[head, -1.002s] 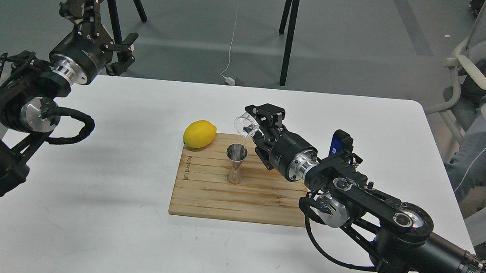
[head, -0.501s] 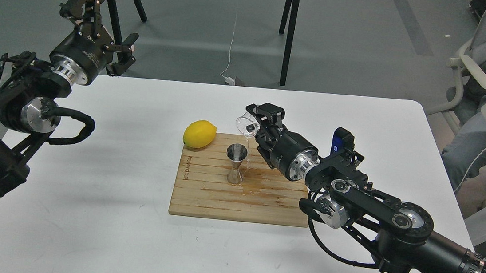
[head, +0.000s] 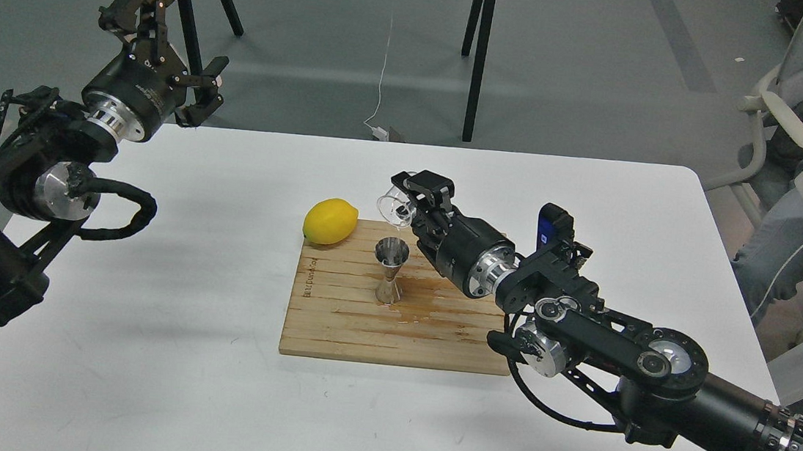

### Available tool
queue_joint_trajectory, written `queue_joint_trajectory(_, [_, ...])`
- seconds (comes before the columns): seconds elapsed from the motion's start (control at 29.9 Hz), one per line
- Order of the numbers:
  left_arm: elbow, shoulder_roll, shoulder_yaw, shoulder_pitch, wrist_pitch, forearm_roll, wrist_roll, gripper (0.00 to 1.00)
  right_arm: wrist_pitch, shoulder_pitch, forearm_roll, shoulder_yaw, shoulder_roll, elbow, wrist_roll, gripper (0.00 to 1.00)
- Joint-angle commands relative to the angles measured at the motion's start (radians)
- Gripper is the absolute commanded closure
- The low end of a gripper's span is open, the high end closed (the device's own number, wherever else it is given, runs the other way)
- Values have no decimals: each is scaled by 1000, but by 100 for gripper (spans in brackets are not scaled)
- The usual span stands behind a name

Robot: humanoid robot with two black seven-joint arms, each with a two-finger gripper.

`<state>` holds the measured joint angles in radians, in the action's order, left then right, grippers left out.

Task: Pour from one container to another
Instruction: 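Tilt the glass with the right gripper to pour into the jigger, then carry the glass back away from the board with the right gripper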

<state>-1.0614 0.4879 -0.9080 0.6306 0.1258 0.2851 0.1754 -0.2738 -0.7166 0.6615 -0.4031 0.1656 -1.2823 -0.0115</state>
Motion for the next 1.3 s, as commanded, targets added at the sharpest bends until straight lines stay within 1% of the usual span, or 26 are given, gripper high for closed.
queue_joint_trajectory(0.0, [1, 0, 1, 0, 0, 0, 6, 0, -8, -7, 23, 18, 0, 0, -1, 59])
queue_joint_trajectory(0.23, [1, -3, 1, -2, 0, 0, 7, 0, -19, -41, 30, 53, 0, 0, -4, 59])
queue_joint_trajectory(0.74, [9, -5, 0, -3, 0, -1, 7, 0, -22, -57, 138, 92, 3, 3, -4, 59])
queue_joint_trajectory(1.0, [9, -5, -2, -2, 0, -3, 7, 0, -42, -104, 145, 144, 8, 5, -4, 59])
queue_joint_trajectory(1.17, [9, -5, -2, -3, 0, -3, 7, 0, -54, -126, 197, 173, 9, 8, -4, 59])
queue_joint_trajectory(1.27, [9, -5, -3, -3, 0, -6, 7, 0, -59, -153, 201, 196, 34, 5, -4, 60])
